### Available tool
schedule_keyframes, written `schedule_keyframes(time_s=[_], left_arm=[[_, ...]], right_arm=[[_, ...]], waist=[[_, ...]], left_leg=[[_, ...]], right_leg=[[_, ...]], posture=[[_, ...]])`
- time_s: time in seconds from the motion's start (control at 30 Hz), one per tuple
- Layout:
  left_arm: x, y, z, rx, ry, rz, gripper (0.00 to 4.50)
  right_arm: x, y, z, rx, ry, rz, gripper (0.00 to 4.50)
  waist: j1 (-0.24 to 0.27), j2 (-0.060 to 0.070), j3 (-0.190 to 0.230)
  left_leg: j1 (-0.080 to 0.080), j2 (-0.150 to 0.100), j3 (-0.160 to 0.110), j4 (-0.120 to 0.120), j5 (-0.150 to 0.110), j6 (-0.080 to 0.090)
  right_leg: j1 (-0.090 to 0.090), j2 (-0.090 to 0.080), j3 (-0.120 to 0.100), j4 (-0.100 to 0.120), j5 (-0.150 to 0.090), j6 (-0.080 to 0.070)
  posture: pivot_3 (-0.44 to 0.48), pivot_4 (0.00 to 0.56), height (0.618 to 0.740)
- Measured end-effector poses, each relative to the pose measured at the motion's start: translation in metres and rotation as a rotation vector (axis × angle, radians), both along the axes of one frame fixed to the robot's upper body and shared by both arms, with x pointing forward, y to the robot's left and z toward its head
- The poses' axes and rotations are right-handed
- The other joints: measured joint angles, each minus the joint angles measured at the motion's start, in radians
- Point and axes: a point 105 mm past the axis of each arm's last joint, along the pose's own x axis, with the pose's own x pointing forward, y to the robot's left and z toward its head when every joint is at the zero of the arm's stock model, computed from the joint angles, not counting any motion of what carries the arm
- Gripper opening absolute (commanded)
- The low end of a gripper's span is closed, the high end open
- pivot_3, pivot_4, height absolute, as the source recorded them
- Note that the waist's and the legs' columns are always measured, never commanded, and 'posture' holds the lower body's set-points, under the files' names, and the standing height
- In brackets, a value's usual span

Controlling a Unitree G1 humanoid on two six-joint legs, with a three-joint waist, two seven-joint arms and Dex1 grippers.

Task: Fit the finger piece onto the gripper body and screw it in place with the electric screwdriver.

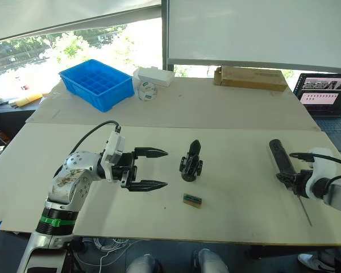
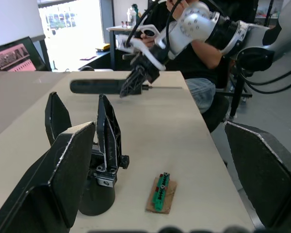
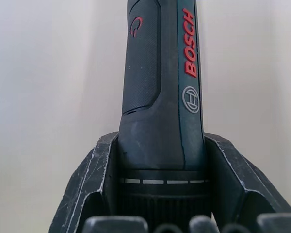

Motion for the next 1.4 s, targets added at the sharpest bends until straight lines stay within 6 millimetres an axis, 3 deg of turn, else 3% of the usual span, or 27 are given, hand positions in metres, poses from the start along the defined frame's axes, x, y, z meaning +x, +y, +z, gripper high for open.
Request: schedule_keyframes(time_s=[0.1, 0.27, 0.57, 0.63, 0.73, 0.77, 0.93, 1.13, 1.4], left_arm=[[-0.005, 0.000, -0.005, 0.008, 0.017, -0.012, 4.50], [-0.007, 0.001, -0.010, 0.011, 0.032, -0.007, 4.50], [-0.011, 0.005, -0.015, 0.040, 0.045, -0.005, 4.50], [-0.011, 0.005, -0.015, 0.040, 0.046, -0.004, 4.50], [-0.011, 0.005, -0.015, 0.039, 0.046, -0.002, 4.50], [-0.011, 0.005, -0.015, 0.039, 0.046, -0.002, 4.50], [-0.011, 0.005, -0.015, 0.039, 0.047, -0.001, 4.50], [-0.014, 0.004, -0.019, 0.047, 0.063, -0.018, 4.50], [-0.020, -0.001, -0.027, 0.067, 0.083, -0.058, 4.50]], right_arm=[[-0.024, 0.027, 0.005, -0.048, 0.003, 0.110, 1.97], [-0.070, 0.070, -0.048, -0.052, 0.165, 0.241, 1.97], [-0.067, 0.070, -0.050, -0.166, 0.140, 0.264, 1.97], [-0.066, 0.071, -0.051, -0.145, 0.142, 0.264, 2.99], [-0.065, 0.075, -0.049, -0.110, 0.164, 0.294, 3.85], [-0.066, 0.075, -0.048, -0.107, 0.176, 0.309, 4.38], [-0.073, 0.072, -0.041, -0.115, 0.274, 0.368, 4.45], [-0.079, 0.064, -0.015, -0.148, 0.438, 0.426, 4.45], [-0.074, 0.070, -0.016, -0.114, 0.578, 0.491, 4.45]], waist=[[0.000, 0.000, 0.000], [0.010, 0.000, 0.000], [0.003, -0.002, 0.000], [0.004, -0.003, 0.000], [0.003, -0.003, 0.000], [0.003, -0.003, 0.000], [0.007, -0.003, 0.000], [0.009, -0.004, 0.001], [0.009, -0.004, 0.001]], left_leg=[[0.000, 0.000, -0.001, -0.001, 0.001, -0.001], [-0.002, -0.001, 0.000, 0.000, 0.000, -0.001], [-0.001, -0.001, 0.000, 0.000, 0.000, 0.000], [-0.001, -0.001, 0.000, 0.000, 0.000, 0.000], [0.000, -0.001, 0.000, 0.000, 0.000, 0.000], [-0.001, -0.001, 0.000, 0.000, 0.000, 0.000], [-0.002, -0.001, -0.001, 0.000, 0.000, 0.001], [-0.004, -0.001, -0.003, 0.001, -0.001, 0.002], [-0.006, -0.001, -0.003, 0.001, -0.001, 0.002]], right_leg=[[0.000, 0.001, -0.001, -0.001, -0.001, 0.000], [-0.001, -0.001, 0.000, -0.001, -0.004, 0.006], [-0.001, 0.000, 0.000, -0.001, -0.004, 0.007], [0.000, 0.000, 0.000, -0.001, -0.003, 0.006], [0.000, 0.000, 0.001, -0.001, -0.003, 0.006], [0.000, 0.000, 0.001, -0.001, -0.003, 0.006], [-0.001, 0.000, 0.000, -0.001, 0.000, 0.001], [-0.002, -0.001, -0.001, -0.003, 0.001, -0.001], [-0.002, -0.002, -0.001, -0.003, 0.001, -0.001]], posture=[[0.000, 0.150, 0.740], [0.000, 0.150, 0.740], [0.000, 0.150, 0.740], [0.000, 0.150, 0.740], [0.000, 0.150, 0.740], [0.000, 0.150, 0.740], [0.000, 0.150, 0.740], [0.000, 0.150, 0.740], [0.000, 0.150, 0.740]])
